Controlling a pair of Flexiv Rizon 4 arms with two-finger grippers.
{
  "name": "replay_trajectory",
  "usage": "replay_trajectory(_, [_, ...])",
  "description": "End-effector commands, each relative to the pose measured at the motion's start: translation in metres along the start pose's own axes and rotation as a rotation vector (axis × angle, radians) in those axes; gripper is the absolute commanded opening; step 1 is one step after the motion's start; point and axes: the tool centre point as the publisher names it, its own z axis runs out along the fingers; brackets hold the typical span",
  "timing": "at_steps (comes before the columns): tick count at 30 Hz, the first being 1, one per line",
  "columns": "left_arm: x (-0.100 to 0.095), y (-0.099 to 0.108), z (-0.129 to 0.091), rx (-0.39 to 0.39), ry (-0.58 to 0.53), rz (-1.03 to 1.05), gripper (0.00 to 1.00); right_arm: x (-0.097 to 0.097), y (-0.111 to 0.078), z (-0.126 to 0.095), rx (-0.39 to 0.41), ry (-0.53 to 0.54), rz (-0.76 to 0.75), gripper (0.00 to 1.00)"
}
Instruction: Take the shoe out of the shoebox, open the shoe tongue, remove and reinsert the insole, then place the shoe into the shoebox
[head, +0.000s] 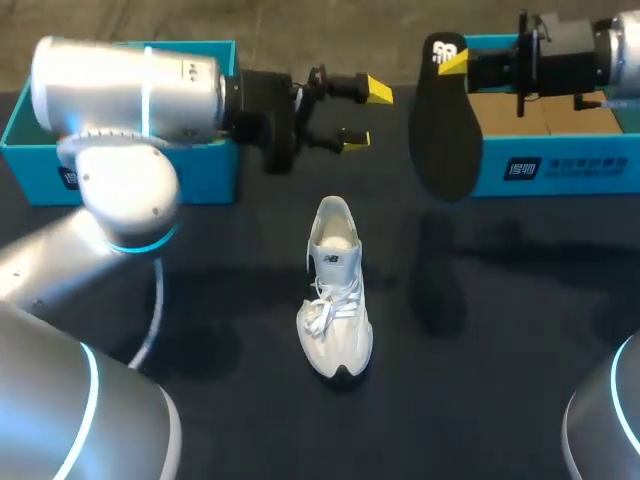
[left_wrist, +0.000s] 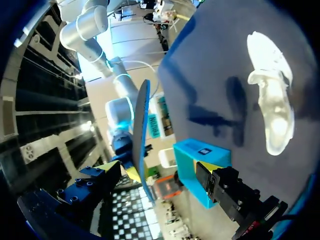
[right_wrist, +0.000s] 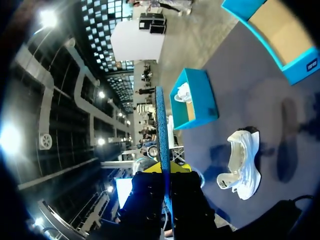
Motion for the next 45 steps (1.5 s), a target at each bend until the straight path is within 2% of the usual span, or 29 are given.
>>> replay_trajectory(1, [-0.001,-0.001,0.013,-0.07,-0.185,0.011,1.0,0.003,0.01,0.023,0.013,-0.001,0.008,0.0])
replay_trajectory(9, [-0.01,0.006,0.022,-0.081,-0.259,0.03,1.0,0.004,0.004,0.043,0.033,0.017,0.022,0.0])
replay_trajectory(19, [-0.016,0.008,0.028,-0.034,-0.291,-0.001,1.0,0.0,-0.001,0.043,0.053,0.005,0.029,0.0])
replay_trajectory(23, [-0.016,0.007,0.034,-0.018,-0.295,-0.006,0.81,-0.001,-0.001,0.044,0.055,0.002,0.033,0.0])
replay_trajectory(24, [-0.016,0.006,0.035,-0.017,-0.295,-0.007,0.7,-0.001,-0.002,0.044,0.056,0.001,0.034,0.0])
replay_trajectory(25, [-0.015,0.006,0.037,-0.013,-0.294,-0.008,0.53,-0.001,-0.002,0.045,0.057,0.001,0.036,0.0])
replay_trajectory(29, [-0.013,0.005,0.042,-0.005,-0.293,-0.012,0.37,-0.002,-0.004,0.047,0.06,0.003,0.039,0.0])
replay_trajectory(30, [-0.013,0.005,0.043,-0.005,-0.29,-0.008,0.27,-0.002,-0.004,0.048,0.061,0.004,0.04,0.0])
replay_trajectory(32, [-0.011,0.005,0.045,-0.003,-0.288,-0.008,0.17,-0.004,-0.005,0.049,0.062,0.005,0.043,0.0])
replay_trajectory(33, [-0.011,0.005,0.046,-0.003,-0.287,-0.008,0.02,-0.004,-0.006,0.049,0.062,0.006,0.044,0.0])
replay_trajectory(41, [-0.01,0.005,0.046,0.024,-0.307,-0.029,0.0,-0.007,-0.013,0.048,0.058,0.027,0.036,0.0])
replay_trajectory(42, [-0.011,0.005,0.045,0.024,-0.308,-0.029,0.0,-0.007,-0.014,0.047,0.056,0.03,0.03,0.14])
replay_trajectory(43, [-0.012,0.005,0.044,0.031,-0.318,-0.037,0.0,-0.008,-0.014,0.046,0.055,0.035,0.024,0.42])
replay_trajectory(44, [-0.013,0.005,0.043,0.04,-0.332,-0.046,0.0,-0.008,-0.016,0.044,0.054,0.038,0.021,0.92])
replay_trajectory(45, [-0.013,0.005,0.04,0.048,-0.342,-0.055,0.0,-0.009,-0.017,0.041,0.053,0.043,0.003,1.0])
